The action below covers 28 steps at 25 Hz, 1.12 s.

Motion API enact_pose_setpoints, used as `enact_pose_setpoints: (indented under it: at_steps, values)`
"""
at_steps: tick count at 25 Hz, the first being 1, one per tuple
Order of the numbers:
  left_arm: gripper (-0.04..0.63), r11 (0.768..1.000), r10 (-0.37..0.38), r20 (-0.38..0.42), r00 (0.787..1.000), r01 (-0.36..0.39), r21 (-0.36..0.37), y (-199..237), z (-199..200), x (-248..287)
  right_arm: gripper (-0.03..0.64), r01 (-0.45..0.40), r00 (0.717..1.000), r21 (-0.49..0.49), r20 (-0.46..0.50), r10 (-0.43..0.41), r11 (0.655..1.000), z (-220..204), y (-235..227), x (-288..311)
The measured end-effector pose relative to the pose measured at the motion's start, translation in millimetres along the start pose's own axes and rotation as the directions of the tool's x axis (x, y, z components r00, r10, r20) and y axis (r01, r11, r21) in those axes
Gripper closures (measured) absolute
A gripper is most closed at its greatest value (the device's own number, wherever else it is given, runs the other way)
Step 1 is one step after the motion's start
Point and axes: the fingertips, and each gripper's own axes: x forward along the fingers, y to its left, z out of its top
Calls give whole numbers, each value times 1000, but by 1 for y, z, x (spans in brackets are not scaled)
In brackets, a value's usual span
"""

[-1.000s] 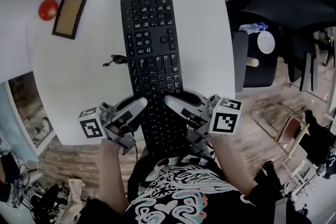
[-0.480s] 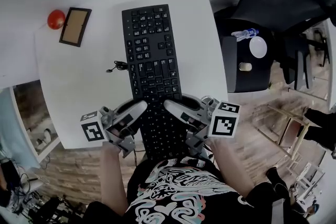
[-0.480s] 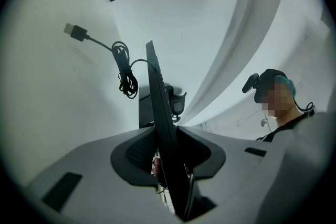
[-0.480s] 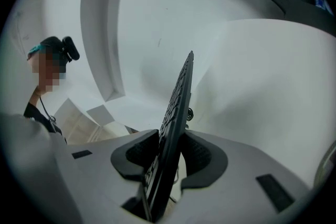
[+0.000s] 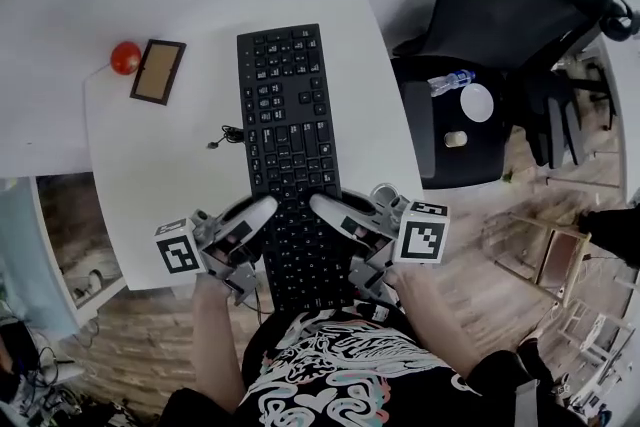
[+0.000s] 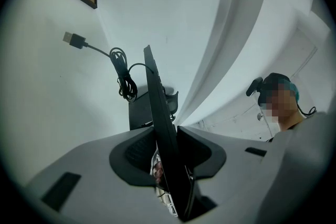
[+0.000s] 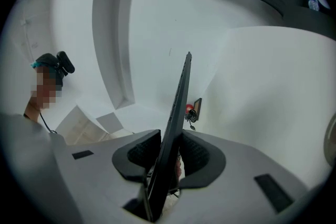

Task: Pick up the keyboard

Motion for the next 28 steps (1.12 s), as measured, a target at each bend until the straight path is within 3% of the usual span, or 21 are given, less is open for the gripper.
enact_pose_setpoints:
  at_steps: [6,12,17,21,28]
  values:
    - [466,999,48,35,998,-48,-12,5,2,-4,486,-35,999,59,5,35,998,-1,1,1]
    - [463,997,72,55,996,-72,12,20,0,-5,486,-77,997,45,-3,77,996,-3,-10,3]
    - [462,993,115,86,990,-113,-24,33,-2,-5,486,-82,995,100,-41,87,992,-4,-25,6]
    - [462,993,114,101,988,-110,-40,50,-1,-7,486,-84,995,112,-40,89,990,-7,-42,11]
    - [462,996,82,128,988,-79,-27,31,2,-6,486,-99,995,102,-12,101,990,-5,-23,8]
